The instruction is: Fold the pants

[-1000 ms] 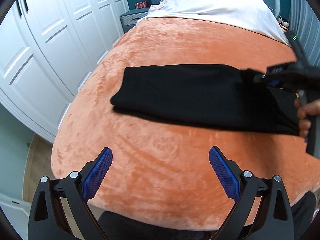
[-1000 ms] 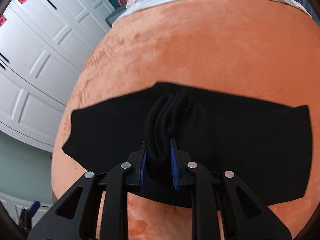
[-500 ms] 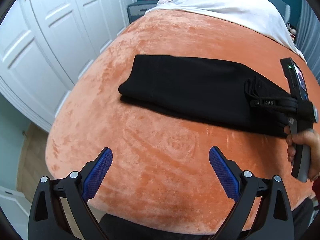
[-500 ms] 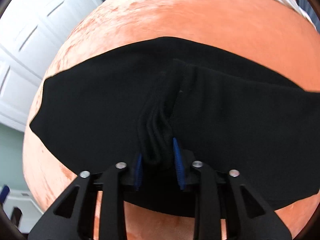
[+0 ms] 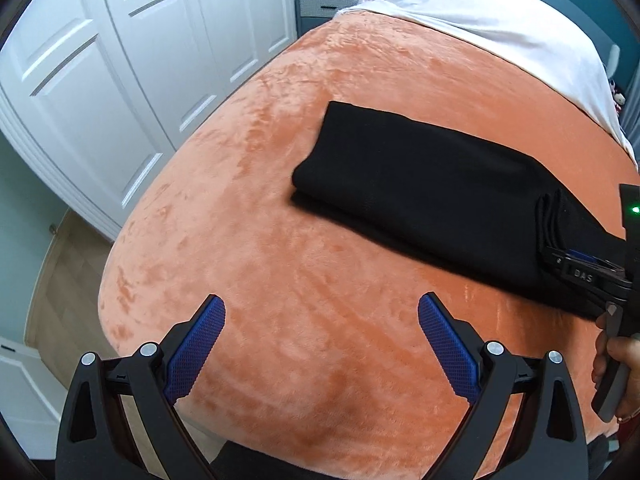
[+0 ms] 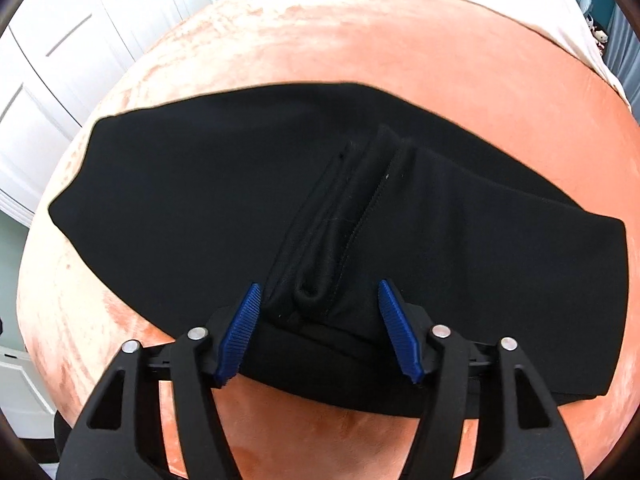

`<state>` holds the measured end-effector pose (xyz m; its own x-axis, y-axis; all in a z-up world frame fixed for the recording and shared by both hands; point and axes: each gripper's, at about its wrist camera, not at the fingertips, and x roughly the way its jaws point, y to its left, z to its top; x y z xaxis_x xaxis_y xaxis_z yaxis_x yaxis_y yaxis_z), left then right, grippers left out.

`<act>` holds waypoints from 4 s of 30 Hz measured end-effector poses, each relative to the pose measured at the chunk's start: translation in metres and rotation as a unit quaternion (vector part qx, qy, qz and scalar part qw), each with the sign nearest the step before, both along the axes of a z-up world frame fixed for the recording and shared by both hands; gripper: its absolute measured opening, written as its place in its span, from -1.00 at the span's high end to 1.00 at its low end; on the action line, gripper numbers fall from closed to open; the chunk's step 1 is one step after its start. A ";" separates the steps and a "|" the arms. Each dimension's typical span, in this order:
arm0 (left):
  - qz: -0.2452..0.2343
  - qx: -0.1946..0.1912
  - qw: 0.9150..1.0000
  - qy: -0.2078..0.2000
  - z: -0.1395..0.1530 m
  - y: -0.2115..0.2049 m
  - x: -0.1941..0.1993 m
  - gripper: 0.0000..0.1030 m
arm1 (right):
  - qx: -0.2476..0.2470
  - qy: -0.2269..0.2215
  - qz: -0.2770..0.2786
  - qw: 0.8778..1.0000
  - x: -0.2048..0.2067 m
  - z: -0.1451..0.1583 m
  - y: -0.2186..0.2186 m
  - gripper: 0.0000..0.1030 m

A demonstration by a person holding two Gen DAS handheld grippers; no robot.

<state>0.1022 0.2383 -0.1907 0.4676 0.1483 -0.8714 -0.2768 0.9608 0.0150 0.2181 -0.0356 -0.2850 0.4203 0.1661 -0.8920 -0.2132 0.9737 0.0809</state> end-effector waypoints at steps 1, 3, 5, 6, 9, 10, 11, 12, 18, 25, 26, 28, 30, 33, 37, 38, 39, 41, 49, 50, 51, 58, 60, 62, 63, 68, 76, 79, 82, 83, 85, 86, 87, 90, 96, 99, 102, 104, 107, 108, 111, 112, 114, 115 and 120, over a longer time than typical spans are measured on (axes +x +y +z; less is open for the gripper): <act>-0.003 -0.002 1.000 0.001 -0.002 -0.003 0.003 -0.87 | 0.000 0.001 0.000 1.000 0.001 -0.001 0.000 -0.06; -0.008 -0.012 1.000 0.001 -0.006 -0.004 0.010 -0.87 | 0.007 -0.003 0.004 1.000 -0.001 0.004 0.001 -0.05; -0.008 -0.045 0.999 0.007 -0.014 0.000 0.023 -0.87 | 0.017 -0.011 0.001 1.000 -0.007 0.014 -0.001 -0.05; 0.001 -0.075 0.997 0.017 -0.022 0.007 0.034 -0.87 | 0.014 -0.026 -0.008 1.000 -0.014 0.023 -0.004 -0.10; 0.035 -0.153 0.987 0.024 -0.041 0.028 0.062 -0.86 | -0.018 -0.063 -0.041 0.997 -0.037 0.044 -0.018 -0.28; 0.044 -0.166 0.985 0.024 -0.046 0.032 0.069 -0.85 | -0.024 -0.070 -0.048 0.996 -0.044 0.049 -0.023 -0.29; 0.051 -0.173 0.983 0.024 -0.050 0.036 0.078 -0.85 | -0.027 -0.079 -0.054 0.995 -0.052 0.055 -0.028 -0.30; 0.060 -0.168 0.984 0.026 -0.053 0.038 0.084 -0.85 | -0.030 -0.087 -0.064 0.994 -0.061 0.060 -0.035 -0.38; 0.109 -0.205 0.970 0.066 -0.087 0.055 0.118 -0.85 | -0.050 -0.104 -0.089 0.989 -0.098 0.070 -0.060 -0.57; 0.101 -0.140 0.982 0.081 -0.092 0.040 0.126 -0.85 | -0.062 -0.071 -0.232 0.968 -0.088 0.041 -0.172 -0.57; 0.103 -0.134 0.983 0.078 -0.088 0.038 0.124 -0.84 | -0.061 -0.069 -0.256 0.962 -0.084 0.041 -0.192 -0.57; 0.112 -0.134 0.983 0.054 -0.074 0.032 0.116 -0.82 | -0.042 -0.053 -0.286 0.956 -0.073 0.036 -0.233 -0.57; 0.104 -0.133 0.985 0.030 -0.056 0.016 0.109 -0.82 | -0.023 -0.041 -0.288 0.957 -0.064 0.029 -0.254 -0.51; 0.049 -0.134 0.990 0.002 -0.028 -0.034 0.107 -0.82 | 0.012 -0.029 -0.295 0.955 -0.051 0.016 -0.273 0.68; -0.068 -0.096 0.993 -0.006 -0.007 -0.126 0.124 -0.84 | 0.087 -0.032 -0.269 0.959 -0.035 0.016 -0.259 0.69; -0.080 -0.091 0.993 -0.004 -0.008 -0.143 0.129 -0.84 | 0.091 -0.025 -0.246 0.965 -0.024 0.017 -0.246 0.69; -0.089 -0.091 0.992 0.004 -0.012 -0.156 0.133 -0.84 | 0.094 -0.023 -0.221 0.970 -0.014 0.017 -0.229 0.69; -0.096 -0.102 0.990 0.018 -0.020 -0.170 0.140 -0.84 | 0.099 -0.022 -0.153 0.983 0.009 0.021 -0.182 0.68; -0.067 -0.061 0.996 0.019 -0.024 -0.152 0.136 -0.84 | -0.049 -0.036 -0.037 0.997 0.078 -0.014 -0.031 0.65; -0.064 -0.051 0.996 0.021 -0.027 -0.148 0.135 -0.84 | -0.071 -0.045 -0.011 0.996 0.077 -0.011 -0.015 0.65; -0.061 -0.039 0.997 0.024 -0.029 -0.144 0.135 -0.84 | -0.081 -0.049 0.011 0.995 0.078 -0.009 -0.005 0.68; -0.123 -0.015 0.992 0.010 -0.018 -0.168 0.144 -0.86 | 0.090 -0.065 -0.122 0.986 0.046 0.032 -0.127 0.49; -0.143 -0.022 0.989 0.033 -0.035 -0.189 0.157 -0.90 | 0.068 -0.083 -0.162 0.981 0.021 0.041 -0.170 -0.28; -0.166 -0.051 0.983 0.061 -0.054 -0.207 0.169 -0.90 | 0.047 -0.104 -0.220 0.969 -0.015 0.048 -0.220 -0.45; -0.167 -0.052 0.982 0.066 -0.062 -0.212 0.172 -0.90 | 0.046 -0.104 -0.229 0.967 -0.021 0.048 -0.231 -0.45; -0.139 -0.082 0.984 0.081 -0.089 -0.227 0.182 -0.60 | 0.057 -0.084 -0.260 0.960 -0.052 0.048 -0.270 -0.44; -0.156 -0.142 0.977 0.034 -0.043 -0.201 0.171 0.70 | 0.076 -0.076 -0.231 0.967 -0.057 0.041 -0.261 -0.44; -0.129 -0.119 0.984 0.037 -0.049 -0.182 0.162 0.70 | 0.064 -0.088 -0.217 0.970 -0.053 0.043 -0.249 -0.59; -0.119 -0.121 0.983 0.070 -0.083 -0.171 0.160 0.64 | 0.043 -0.060 -0.212 0.975 -0.039 0.021 -0.243 -0.51; -0.125 -0.113 0.984 0.056 -0.079 -0.172 0.157 0.59 | 0.044 -0.049 -0.214 0.975 -0.036 0.016 -0.242 -0.37; -0.136 -0.088 0.986 0.049 -0.070 -0.178 0.155 0.50 | 0.080 -0.064 -0.209 0.973 -0.038 0.022 -0.240 -0.25; -0.139 -0.074 0.986 0.047 -0.068 -0.181 0.155 0.44 | 0.076 -0.074 -0.204 0.973 -0.038 0.025 -0.236 -0.25; -0.140 -0.066 0.987 0.050 -0.068 -0.184 0.155 0.37 | 0.061 -0.076 -0.197 0.975 -0.037 0.025 -0.230 -0.18; -0.124 -0.080 0.988 0.045 -0.060 -0.176 0.150 0.30 | -0.033 -0.003 -0.145 0.989 -0.013 -0.021 -0.209 -0.06; -0.030 -0.113 0.993 -0.017 -0.021 -0.090 0.119 -0.41 | -0.030 -0.056 -0.162 0.985 -0.020 0.015 -0.204 -0.05; 0.049 -0.177 0.983 -0.020 -0.020 -0.019 0.103 -0.50 | -0.033 -0.038 -0.167 0.985 -0.022 0.013 -0.198 -0.06; 0.136 -0.241 0.961 -0.013 -0.040 0.049 0.087 -0.54 | 0.003 -0.059 -0.159 0.986 -0.033 0.033 -0.178 -0.18; 0.168 -0.277 0.946 -0.010 -0.055 0.079 0.081 -0.54 | 0.004 -0.067 -0.141 0.988 -0.037 0.041 -0.159 -0.27; 0.194 -0.307 0.932 0.013 -0.080 0.093 0.085 -0.54 | -0.007 -0.067 -0.108 0.992 -0.037 0.047 -0.128 -0.32; 0.206 -0.313 0.927 0.013 -0.086 0.098 0.086 -0.58 | -0.012 -0.068 -0.098 0.993 -0.037 0.049 -0.119 -0.32; 0.215 -0.311 0.926 -0.001 -0.086 0.098 0.086 -0.77 | -0.030 -0.070 -0.078 0.994 -0.032 0.045 -0.092 -0.32; 0.214 -0.303 0.929 0.002 -0.086 0.098 0.088 -0.77 | -0.034 -0.065 -0.074 0.995 -0.027 0.041 -0.083 -0.32; 0.206 -0.284 0.936 0.000 -0.084 0.094 0.092 -0.61 | -0.034 -0.049 -0.073 0.996 -0.021 0.035 -0.072 -0.32; 0.204 -0.275 0.940 -0.002 -0.084 0.094 0.097 -0.42 | -0.029 -0.043 -0.077 0.996 -0.018 0.032 -0.065 -0.32; 0.172 -0.251 0.952 -0.022 -0.062 0.075 0.108 0.71 | 0.012 -0.033 -0.089 0.995 -0.013 0.034 -0.060 -0.44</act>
